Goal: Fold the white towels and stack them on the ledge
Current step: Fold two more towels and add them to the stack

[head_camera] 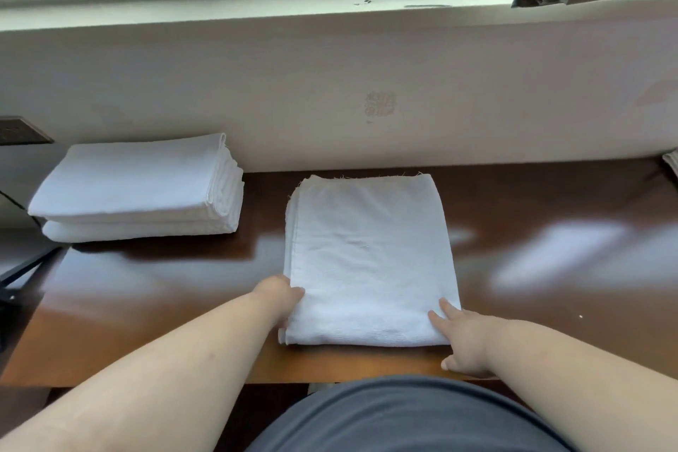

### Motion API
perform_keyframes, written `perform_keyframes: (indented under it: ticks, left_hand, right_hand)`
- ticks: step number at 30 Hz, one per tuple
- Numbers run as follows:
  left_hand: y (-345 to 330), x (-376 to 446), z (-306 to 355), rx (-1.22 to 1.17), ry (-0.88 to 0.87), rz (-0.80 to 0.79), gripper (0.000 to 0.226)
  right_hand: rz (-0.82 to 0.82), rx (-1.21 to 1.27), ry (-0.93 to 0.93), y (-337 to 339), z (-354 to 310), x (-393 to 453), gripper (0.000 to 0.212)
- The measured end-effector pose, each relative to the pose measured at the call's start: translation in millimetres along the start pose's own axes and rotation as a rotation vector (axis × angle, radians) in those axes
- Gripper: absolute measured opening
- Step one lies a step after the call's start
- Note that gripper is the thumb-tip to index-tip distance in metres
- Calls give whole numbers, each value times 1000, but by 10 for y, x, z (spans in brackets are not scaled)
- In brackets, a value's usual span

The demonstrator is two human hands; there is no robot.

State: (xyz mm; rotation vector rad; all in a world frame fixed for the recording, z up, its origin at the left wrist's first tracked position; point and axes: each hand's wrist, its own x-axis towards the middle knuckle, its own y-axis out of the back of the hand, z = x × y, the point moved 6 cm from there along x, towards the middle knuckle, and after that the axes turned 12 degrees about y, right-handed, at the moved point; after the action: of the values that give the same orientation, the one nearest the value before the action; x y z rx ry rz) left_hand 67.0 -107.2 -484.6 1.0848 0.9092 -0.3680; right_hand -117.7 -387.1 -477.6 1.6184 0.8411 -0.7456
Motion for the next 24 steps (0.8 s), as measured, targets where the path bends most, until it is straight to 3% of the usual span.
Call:
perform_keyframes:
  ticks: [4, 7, 10, 13, 15, 19, 22, 24]
  left_hand:
    - [-81, -44, -127, -231, 58, -91, 31]
    - [-85, -106, -149, -175, 41, -91, 33]
    - [-97, -115, -229, -26, 71, -111, 37]
    - [-169, -79, -361, -125, 63, -175, 33]
    - [-233, -55, -470, -211, 44, -177, 31]
    - [-328, 27, -641, -234, -35, -29, 36]
    - [-400, -28, -694, -374, -16, -35, 51]
    - [-439, -33, -688, -443, -11, -66, 46]
  right_hand:
    - [63, 67, 3, 2, -8, -23, 83]
    - [220, 168, 2, 51, 31, -45, 72]
    - [483, 525, -100, 95, 212, -70, 63]
    - [671, 965, -239, 73, 377, -103, 67]
    - [654, 1103, -293, 15, 420, -78, 66]
    - [581, 1207, -288, -53, 360, -68, 25]
    - [525, 1368, -289, -151, 313, -51, 19]
    - [531, 1471, -274, -185, 286, -41, 20]
